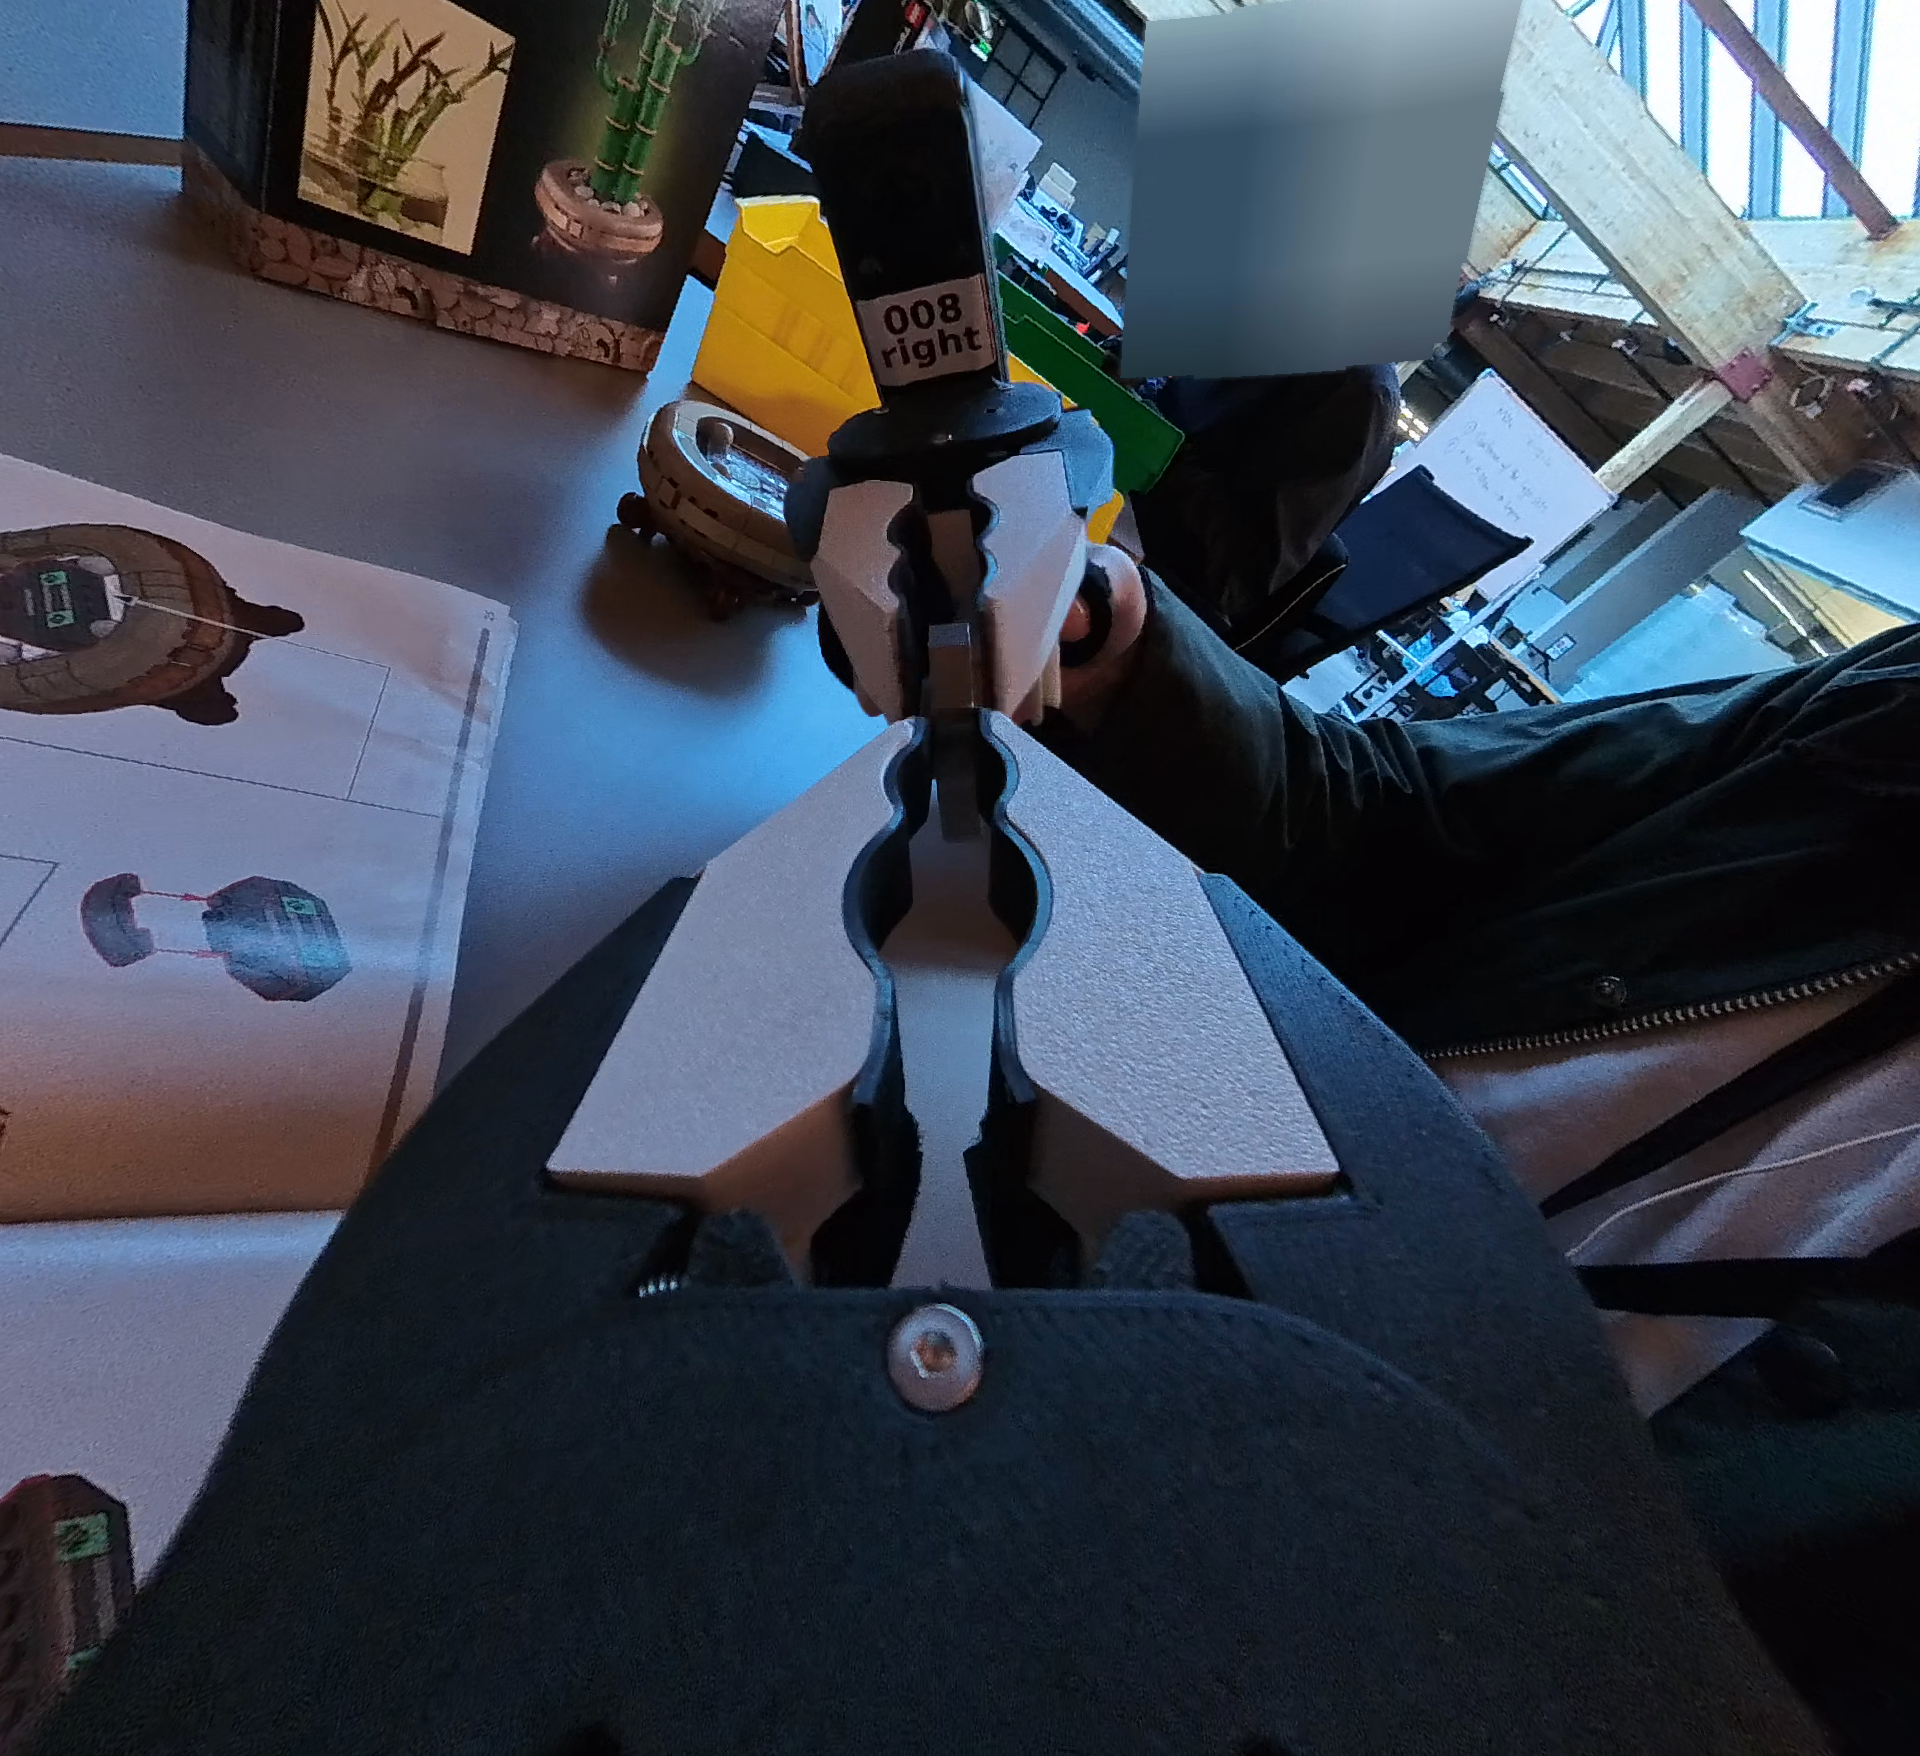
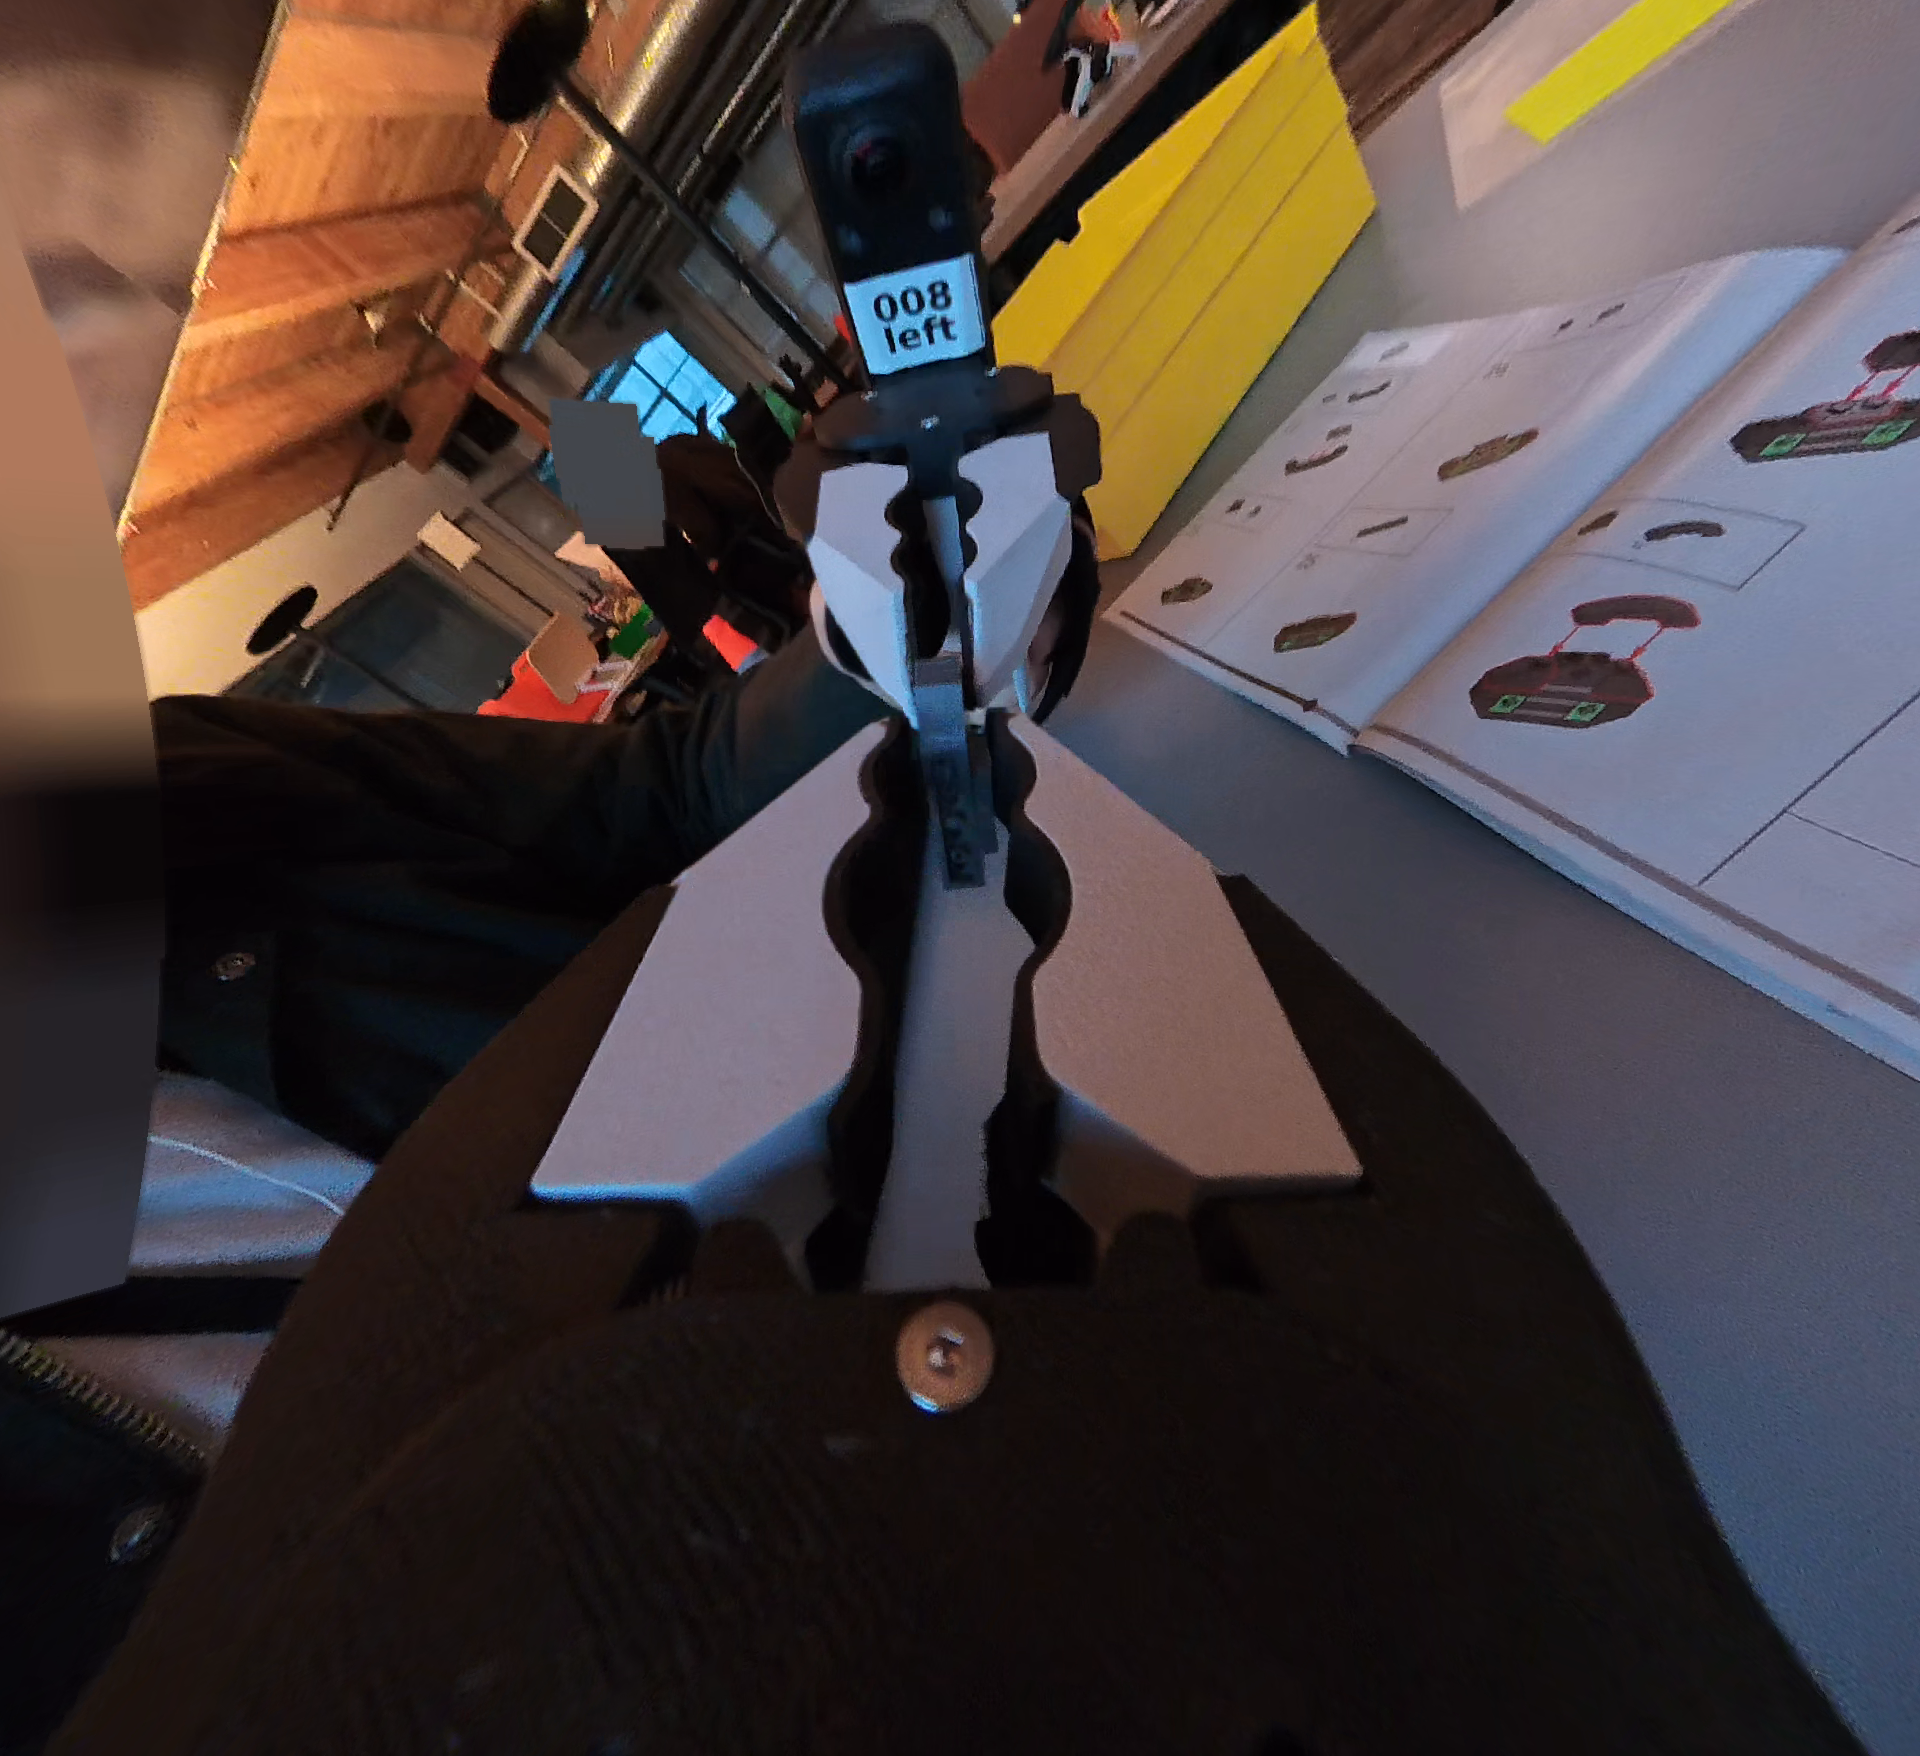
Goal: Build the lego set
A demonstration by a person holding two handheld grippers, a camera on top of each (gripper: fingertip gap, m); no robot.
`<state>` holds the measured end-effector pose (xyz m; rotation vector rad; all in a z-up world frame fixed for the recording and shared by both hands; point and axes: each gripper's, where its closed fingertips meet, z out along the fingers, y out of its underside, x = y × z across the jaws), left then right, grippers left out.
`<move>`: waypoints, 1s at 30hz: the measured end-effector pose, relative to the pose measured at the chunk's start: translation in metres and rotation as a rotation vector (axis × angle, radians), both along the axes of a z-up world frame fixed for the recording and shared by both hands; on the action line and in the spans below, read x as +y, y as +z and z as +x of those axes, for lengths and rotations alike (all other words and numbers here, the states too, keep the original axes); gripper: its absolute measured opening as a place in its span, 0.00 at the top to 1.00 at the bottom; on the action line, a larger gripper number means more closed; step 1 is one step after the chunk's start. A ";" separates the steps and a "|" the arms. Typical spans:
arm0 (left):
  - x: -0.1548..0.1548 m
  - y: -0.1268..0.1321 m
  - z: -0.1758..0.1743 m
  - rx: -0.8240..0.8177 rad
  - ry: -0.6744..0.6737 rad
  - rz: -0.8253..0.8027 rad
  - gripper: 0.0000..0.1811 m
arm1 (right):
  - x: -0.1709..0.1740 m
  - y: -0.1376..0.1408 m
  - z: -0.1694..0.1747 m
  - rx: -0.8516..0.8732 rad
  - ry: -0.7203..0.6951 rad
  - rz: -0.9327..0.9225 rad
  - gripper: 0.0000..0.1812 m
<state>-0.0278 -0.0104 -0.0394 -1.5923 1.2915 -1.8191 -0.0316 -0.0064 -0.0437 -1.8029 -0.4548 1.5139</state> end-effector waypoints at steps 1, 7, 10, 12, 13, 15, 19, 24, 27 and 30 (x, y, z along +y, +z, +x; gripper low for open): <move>0.000 0.001 0.000 -0.004 0.000 -0.002 0.97 | 0.001 0.001 0.001 0.005 -0.005 0.001 0.94; -0.001 -0.003 -0.002 0.020 -0.012 0.004 0.97 | 0.000 -0.003 -0.002 0.016 0.015 -0.022 0.95; -0.002 -0.002 -0.002 0.025 -0.007 0.018 0.97 | -0.001 -0.004 -0.001 -0.003 0.023 -0.033 0.95; -0.004 0.001 -0.002 0.013 -0.005 0.035 0.97 | -0.003 0.000 0.000 0.012 0.036 -0.030 0.95; -0.005 0.001 -0.003 0.017 -0.008 0.056 0.97 | -0.005 0.002 -0.001 0.014 0.048 -0.025 0.96; -0.009 0.002 -0.003 0.019 -0.025 0.080 0.97 | -0.009 0.003 -0.001 -0.007 0.060 -0.001 0.96; -0.010 0.005 -0.004 0.012 -0.037 0.057 0.97 | -0.010 0.006 -0.001 -0.026 0.058 0.026 0.96; -0.014 0.007 -0.005 0.010 -0.044 0.076 0.97 | -0.013 0.008 -0.001 -0.031 0.062 0.039 0.96; -0.015 0.004 -0.003 0.020 -0.031 0.127 0.97 | -0.016 0.005 -0.001 -0.039 0.074 0.062 0.96; -0.011 0.007 -0.004 0.006 -0.013 0.100 0.97 | -0.011 0.009 -0.002 0.003 0.048 0.074 0.96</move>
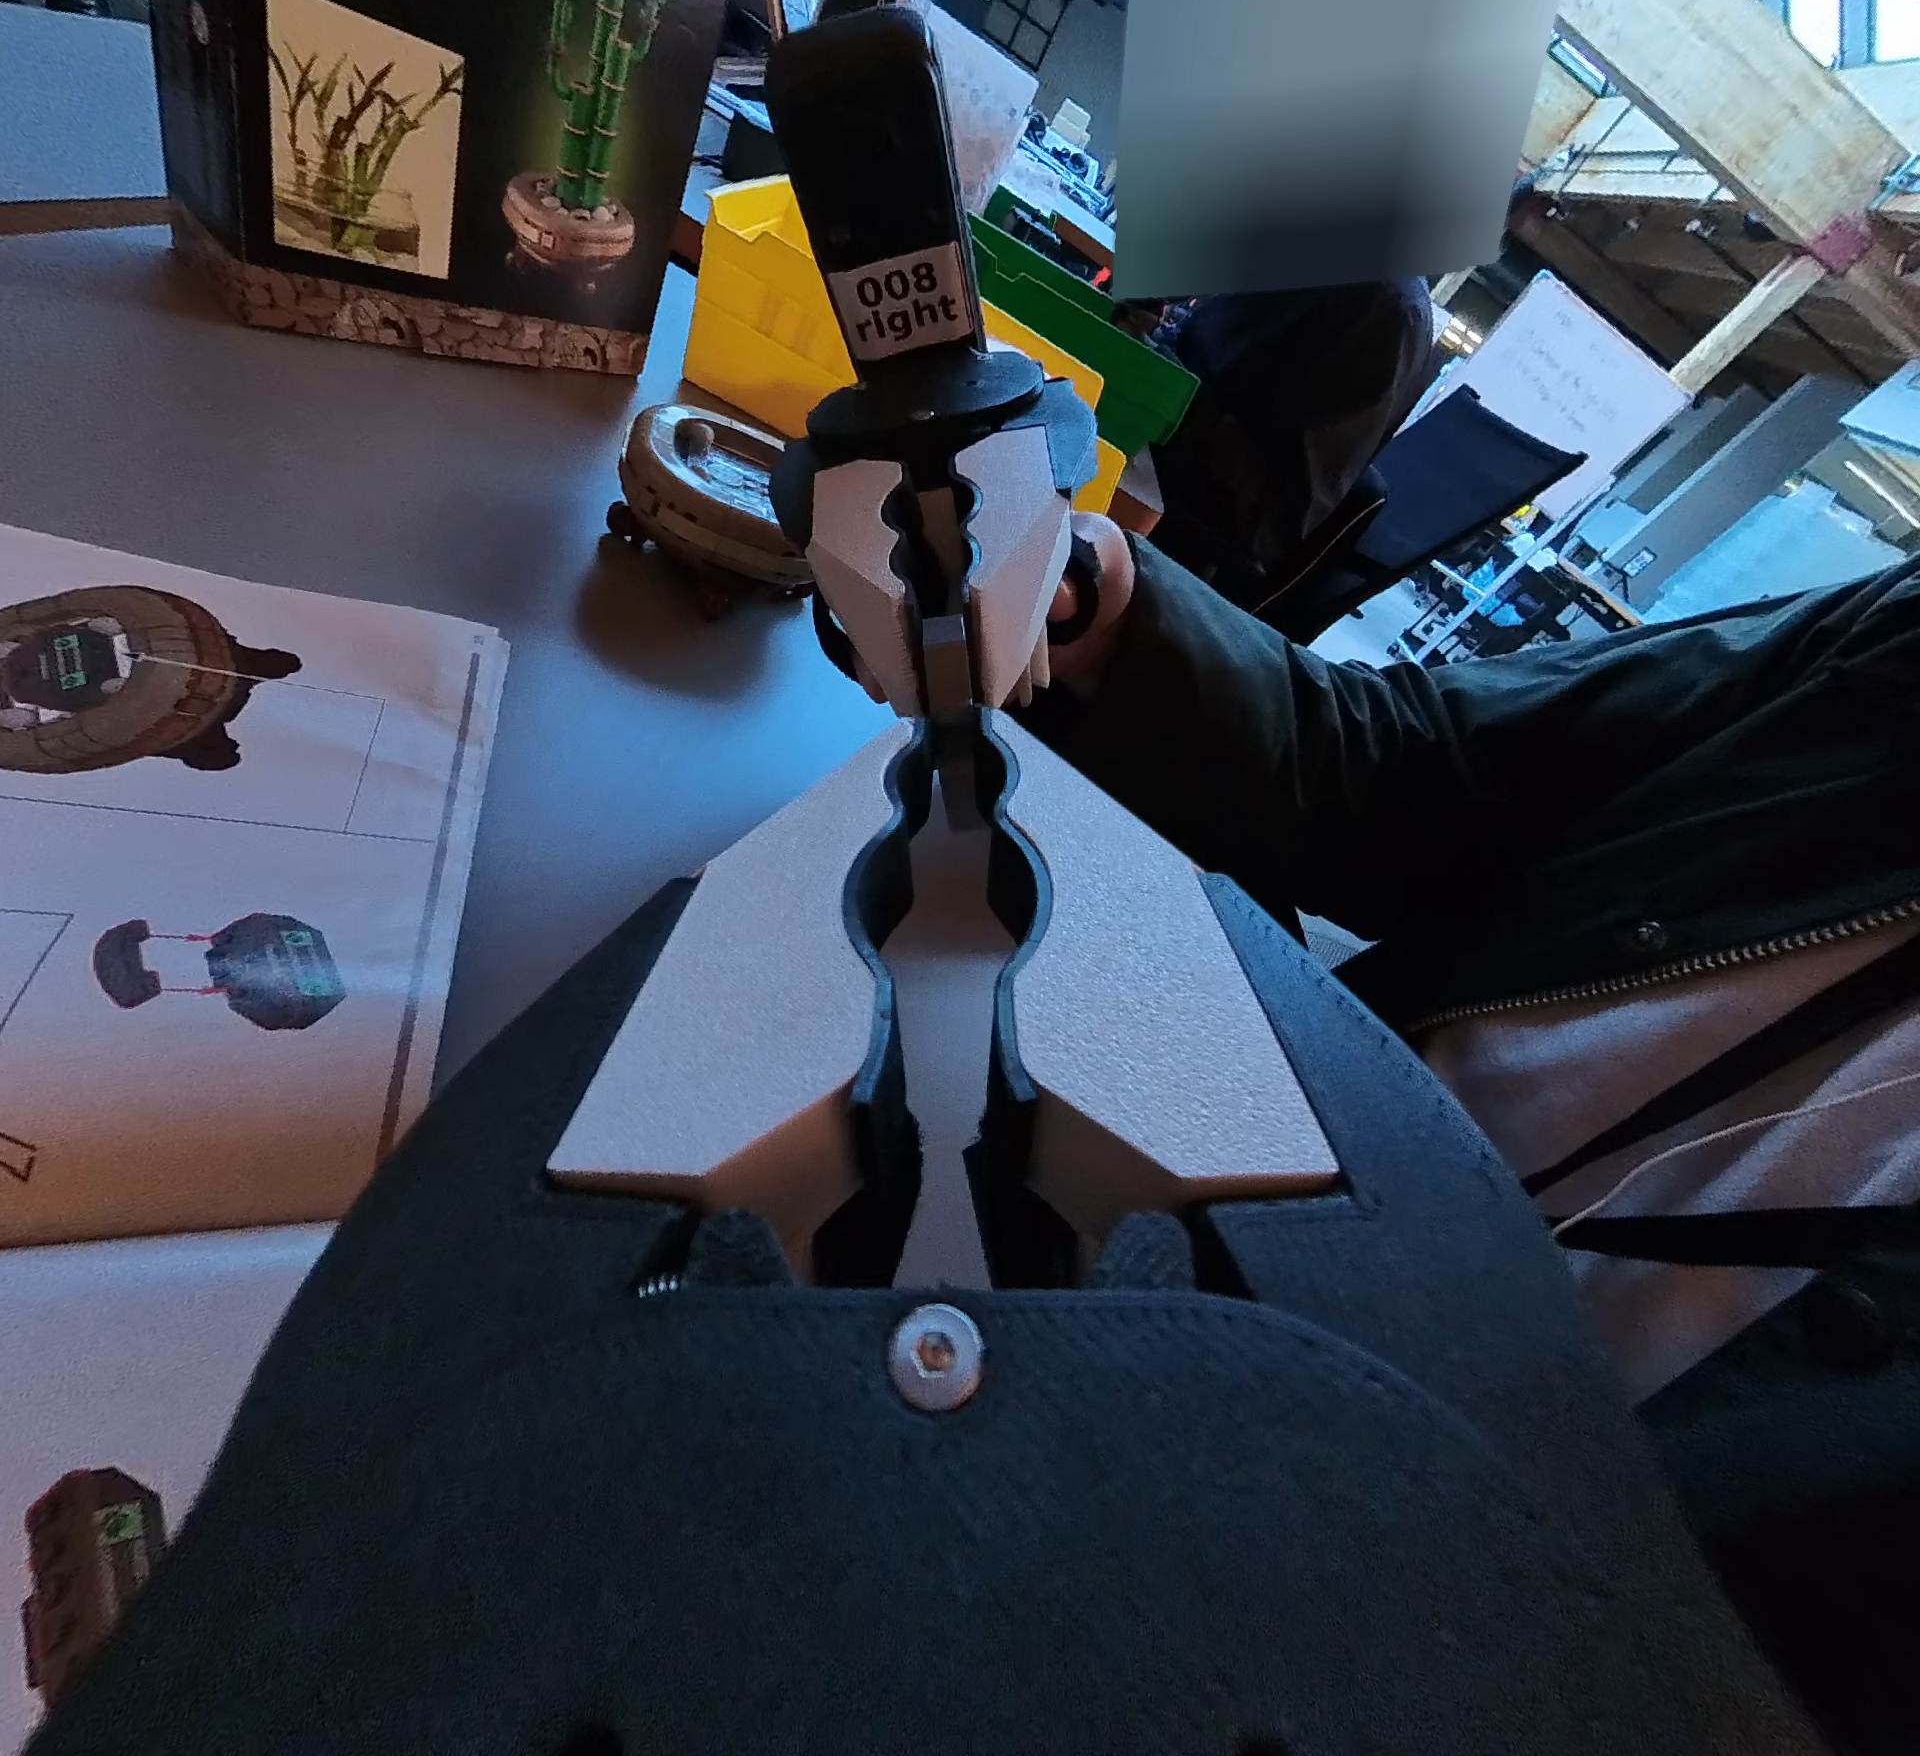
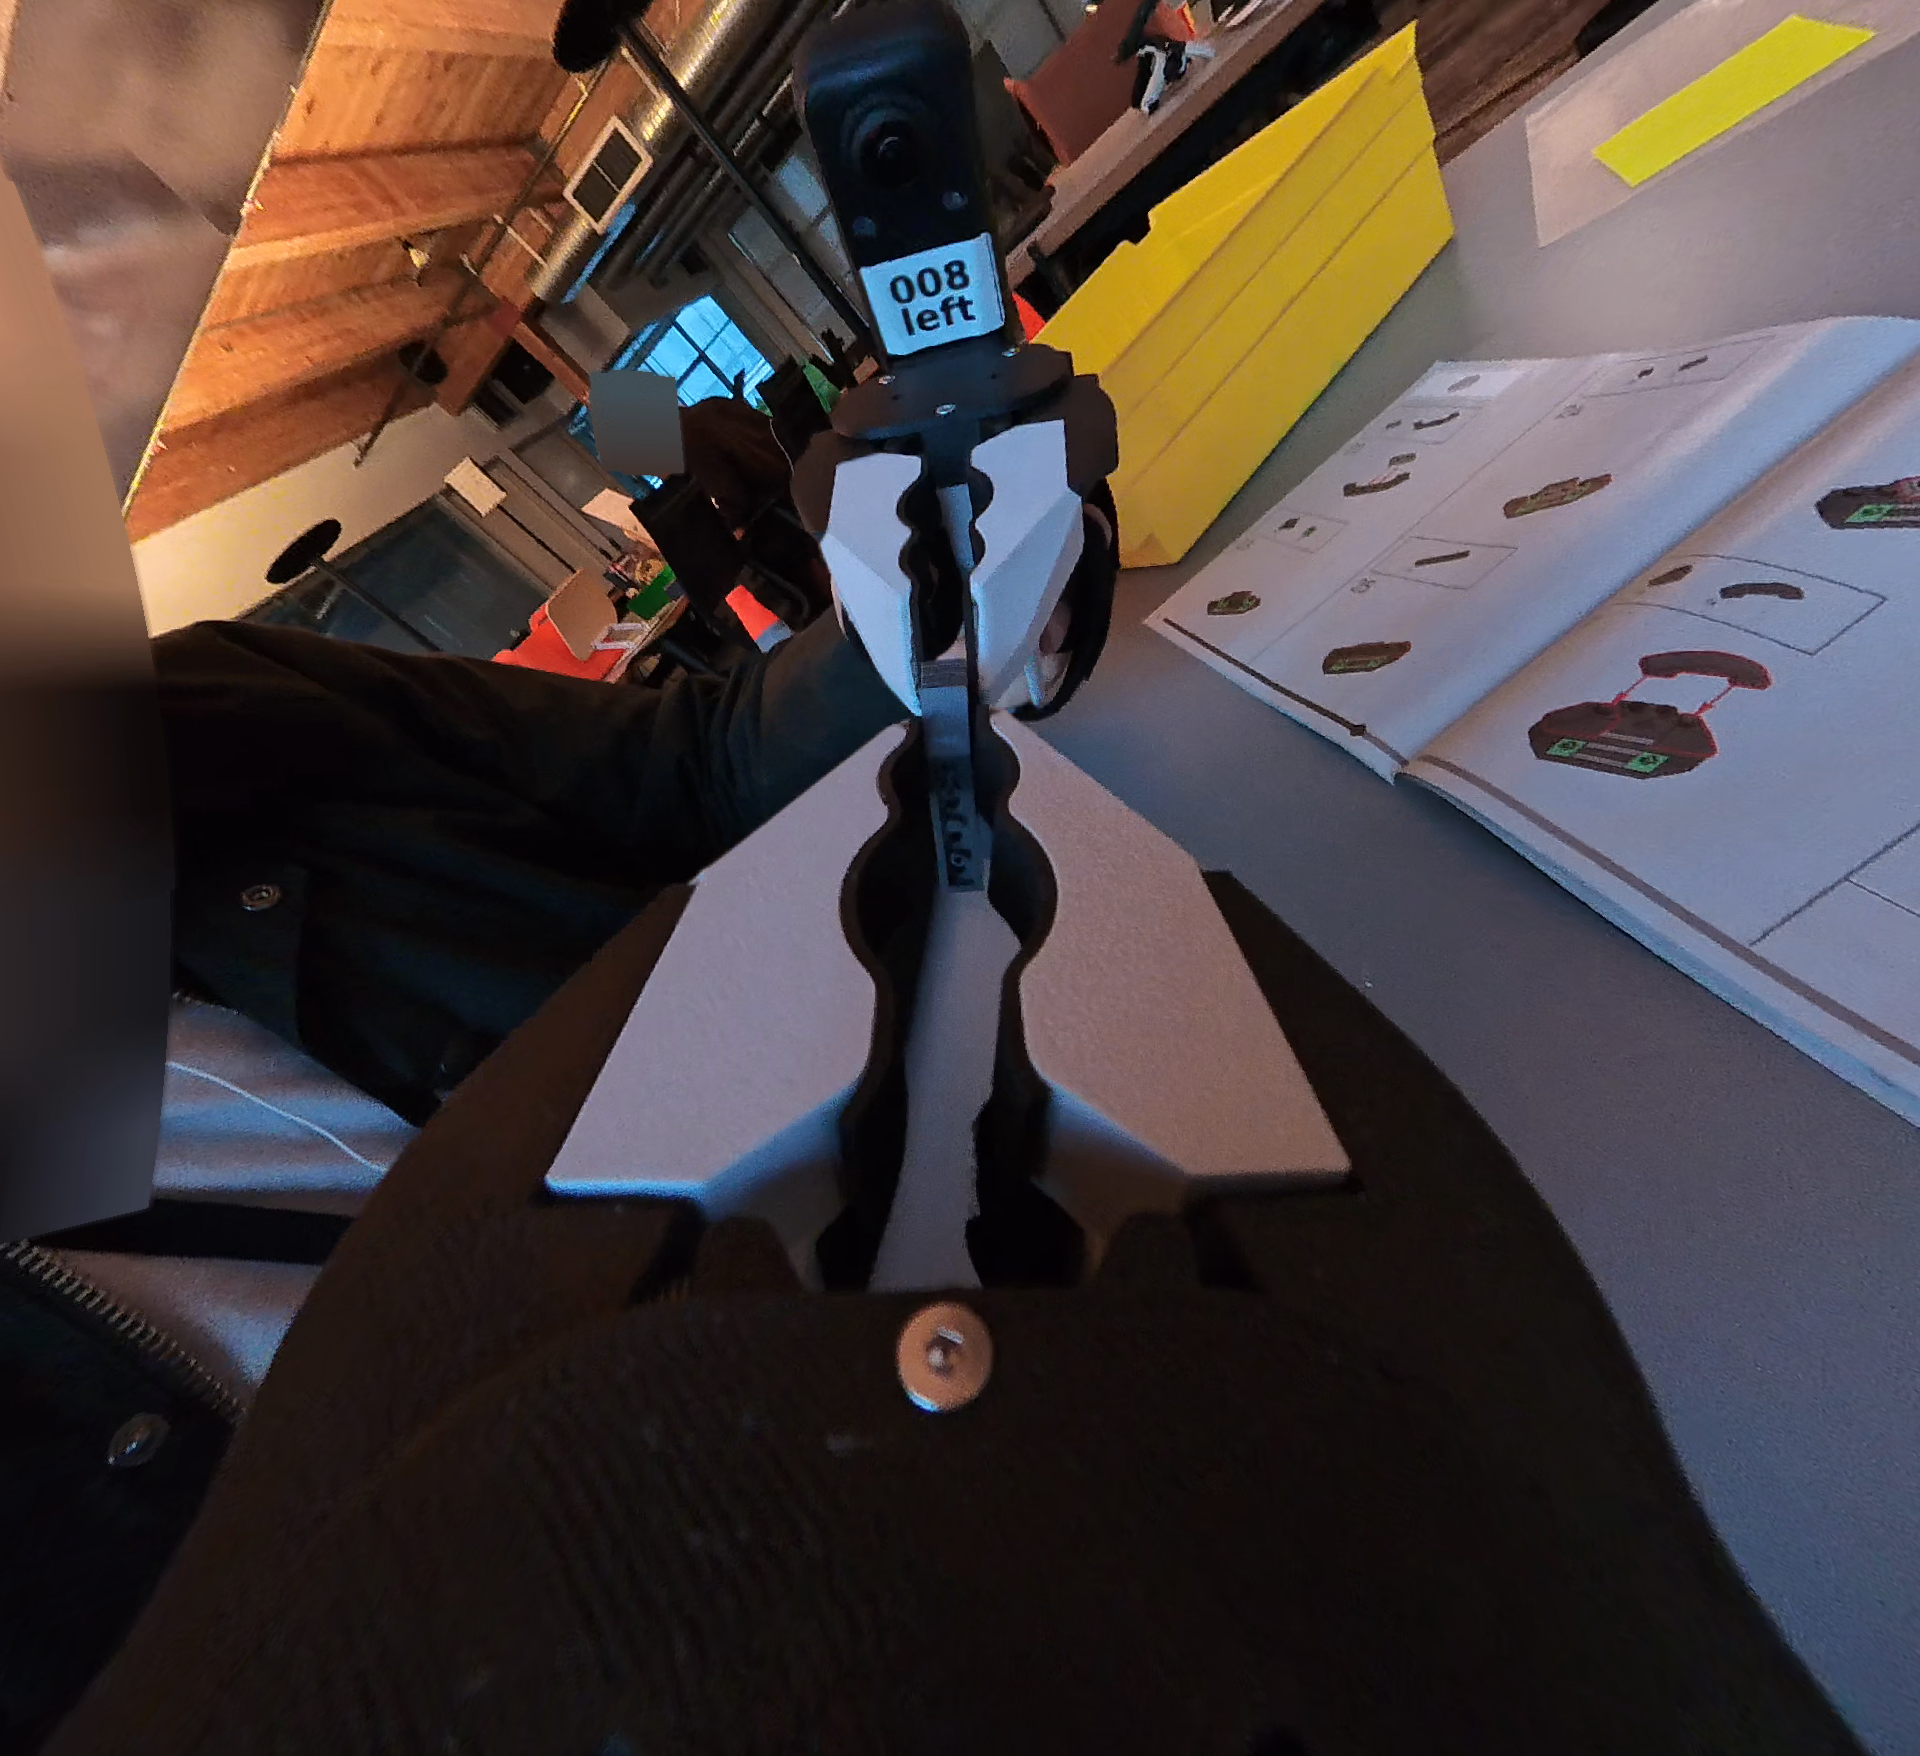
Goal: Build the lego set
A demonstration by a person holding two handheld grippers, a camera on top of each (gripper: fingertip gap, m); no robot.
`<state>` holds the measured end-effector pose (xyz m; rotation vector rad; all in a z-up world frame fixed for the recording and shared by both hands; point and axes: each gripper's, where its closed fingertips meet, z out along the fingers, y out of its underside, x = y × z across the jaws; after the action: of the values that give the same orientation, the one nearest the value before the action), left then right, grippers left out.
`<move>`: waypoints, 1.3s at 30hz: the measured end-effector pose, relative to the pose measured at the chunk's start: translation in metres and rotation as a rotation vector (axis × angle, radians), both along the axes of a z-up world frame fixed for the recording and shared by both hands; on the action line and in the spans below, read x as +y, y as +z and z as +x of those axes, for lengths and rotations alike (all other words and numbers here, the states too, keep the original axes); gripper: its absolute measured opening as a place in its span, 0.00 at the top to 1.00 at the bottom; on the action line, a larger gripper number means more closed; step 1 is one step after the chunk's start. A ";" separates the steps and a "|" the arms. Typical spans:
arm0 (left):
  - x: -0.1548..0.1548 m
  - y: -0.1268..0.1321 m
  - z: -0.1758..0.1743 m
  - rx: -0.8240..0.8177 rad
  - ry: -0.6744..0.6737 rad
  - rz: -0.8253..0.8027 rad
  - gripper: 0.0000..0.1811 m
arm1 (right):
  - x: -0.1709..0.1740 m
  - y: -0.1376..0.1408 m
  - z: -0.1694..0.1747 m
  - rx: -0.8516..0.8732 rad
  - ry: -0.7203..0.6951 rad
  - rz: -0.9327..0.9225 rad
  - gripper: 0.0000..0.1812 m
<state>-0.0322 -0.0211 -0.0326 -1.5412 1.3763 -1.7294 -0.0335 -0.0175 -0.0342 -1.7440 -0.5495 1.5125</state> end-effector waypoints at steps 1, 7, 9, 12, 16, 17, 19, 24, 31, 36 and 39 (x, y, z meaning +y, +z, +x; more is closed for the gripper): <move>0.001 -0.001 0.000 0.006 0.002 0.002 0.97 | 0.001 -0.001 -0.001 0.000 -0.004 -0.004 0.96; -0.003 -0.011 0.003 0.049 -0.007 0.018 0.97 | 0.003 -0.004 -0.004 0.007 -0.005 -0.035 0.96; -0.004 -0.010 0.003 0.044 -0.016 -0.014 0.97 | 0.003 -0.004 -0.004 0.001 0.000 -0.038 0.96; -0.003 -0.011 0.004 0.046 -0.013 -0.014 0.97 | 0.003 -0.006 -0.003 -0.005 -0.005 -0.036 0.96; 0.000 -0.008 0.002 0.033 0.001 -0.019 0.97 | 0.004 -0.006 -0.002 -0.011 -0.012 -0.034 0.96; 0.000 -0.008 0.002 0.032 0.000 -0.021 0.97 | 0.003 -0.006 -0.002 -0.015 -0.011 -0.032 0.96; -0.001 -0.008 0.002 0.032 -0.005 -0.026 0.97 | 0.003 -0.005 -0.003 -0.012 -0.009 -0.032 0.96; 0.000 -0.008 0.002 0.035 -0.008 -0.033 0.97 | 0.003 -0.007 -0.004 -0.014 -0.006 -0.060 0.96; -0.004 -0.009 0.004 0.045 -0.021 -0.052 0.97 | 0.000 -0.008 -0.001 -0.023 0.017 -0.081 0.96; -0.004 -0.010 0.003 0.048 -0.026 -0.065 0.97 | -0.001 -0.009 -0.002 -0.041 0.014 -0.073 0.96; 0.004 -0.010 -0.001 0.053 0.008 -0.058 0.97 | -0.001 -0.009 0.002 -0.046 0.003 -0.071 0.96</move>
<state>-0.0329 -0.0170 -0.0426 -1.6327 1.3546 -1.7498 -0.0314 -0.0185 -0.0436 -1.8370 -0.5270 1.5142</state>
